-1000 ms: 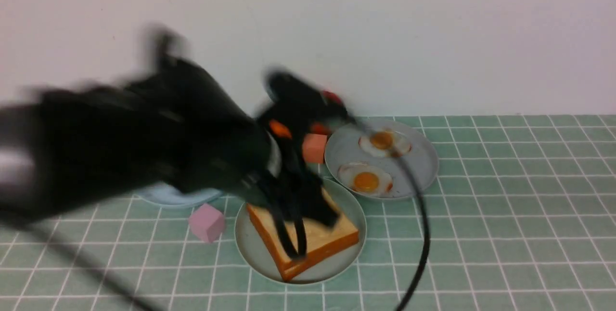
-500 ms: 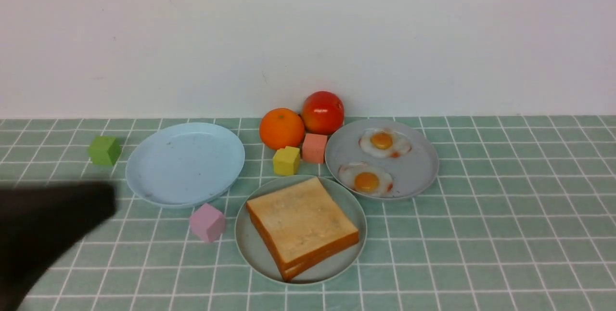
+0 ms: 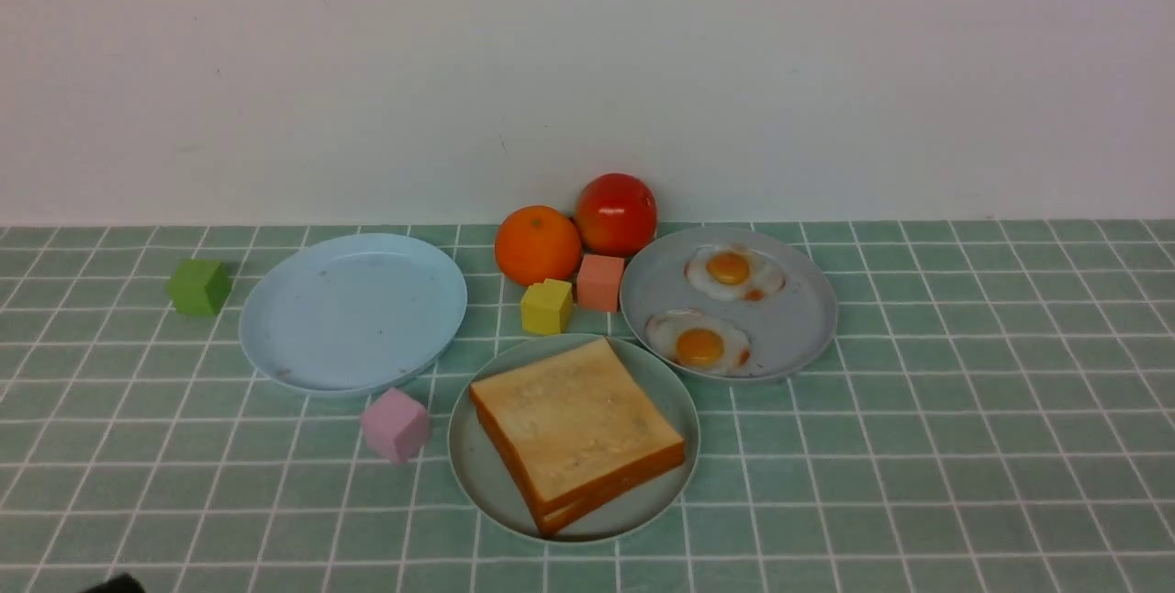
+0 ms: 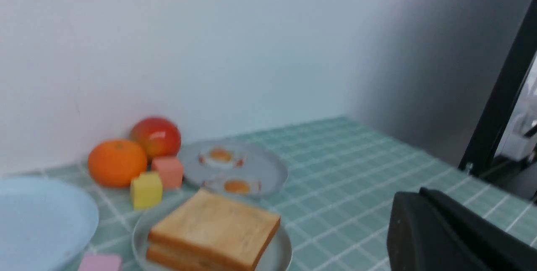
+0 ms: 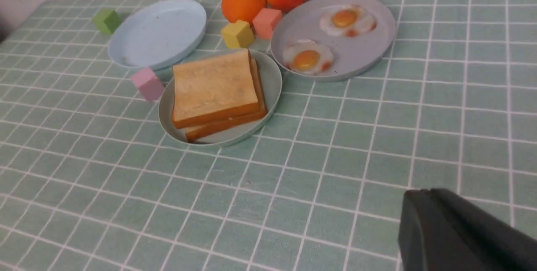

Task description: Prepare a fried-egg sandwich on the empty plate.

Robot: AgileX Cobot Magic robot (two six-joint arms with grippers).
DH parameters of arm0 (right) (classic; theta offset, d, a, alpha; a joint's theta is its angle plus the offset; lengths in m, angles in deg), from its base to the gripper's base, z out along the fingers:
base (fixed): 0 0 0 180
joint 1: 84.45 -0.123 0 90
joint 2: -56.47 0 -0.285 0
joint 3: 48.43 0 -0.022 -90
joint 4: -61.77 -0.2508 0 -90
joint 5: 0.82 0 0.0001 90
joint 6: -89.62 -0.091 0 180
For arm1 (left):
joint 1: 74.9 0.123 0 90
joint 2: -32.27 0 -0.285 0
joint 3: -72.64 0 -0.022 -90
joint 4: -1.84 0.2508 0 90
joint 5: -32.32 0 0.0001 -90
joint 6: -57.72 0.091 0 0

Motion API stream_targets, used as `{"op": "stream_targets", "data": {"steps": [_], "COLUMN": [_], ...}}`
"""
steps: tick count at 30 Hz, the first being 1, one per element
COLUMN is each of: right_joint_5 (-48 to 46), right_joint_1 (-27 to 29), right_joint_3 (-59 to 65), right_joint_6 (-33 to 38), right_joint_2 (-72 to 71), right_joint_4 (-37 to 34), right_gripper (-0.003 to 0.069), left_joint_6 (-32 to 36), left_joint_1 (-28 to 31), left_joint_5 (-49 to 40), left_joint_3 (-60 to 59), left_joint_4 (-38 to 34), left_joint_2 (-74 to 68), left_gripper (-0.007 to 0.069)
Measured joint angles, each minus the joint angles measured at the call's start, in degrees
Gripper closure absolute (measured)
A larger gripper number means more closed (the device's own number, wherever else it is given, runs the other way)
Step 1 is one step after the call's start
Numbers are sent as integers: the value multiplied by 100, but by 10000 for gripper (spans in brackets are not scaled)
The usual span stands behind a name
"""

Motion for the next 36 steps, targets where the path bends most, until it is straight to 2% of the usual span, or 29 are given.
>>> {"op": "stream_targets", "data": {"steps": [8, 15, 18, 19, 20, 23, 26, 30, 36], "right_joint_5": [134, 246, 598, 1148, 1216, 2378, 2915, 3102, 3265], "right_joint_1": [0, 105, 520, 1034, 1097, 2129, 2780, 3165, 3260], "right_joint_3": [774, 963, 1024, 1229, 1262, 2059, 2807, 3552, 3704], "right_joint_6": [-27, -29, 66, 382, 485, 1352, 1774, 1892, 1914], "right_joint_2": [5, -28, -133, -241, -253, -465, -714, -1136, -1197], "right_joint_4": [2, 83, 153, 111, 102, -194, -658, -922, -986], "right_gripper": [648, 650, 667, 673, 673, 673, 673, 673, 673], "left_joint_6": [0, 0, 0, 0, 0, 0, 0, 0, 0], "left_joint_1": [0, 0, 0, 0, 0, 0, 0, 0, 0], "left_joint_5": [-551, -776, -776, -785, -785, -782, -787, -795, -797], "left_joint_3": [-109, -128, -128, -128, -128, -128, -128, -128, -128], "left_joint_4": [0, 0, 0, 0, 0, 0, 0, 0, 0], "left_joint_2": [0, 0, 5, 5, 5, 5, 5, 5, 12], "left_gripper": [638, 638, 638, 637, 637, 637, 637, 637, 637]}}
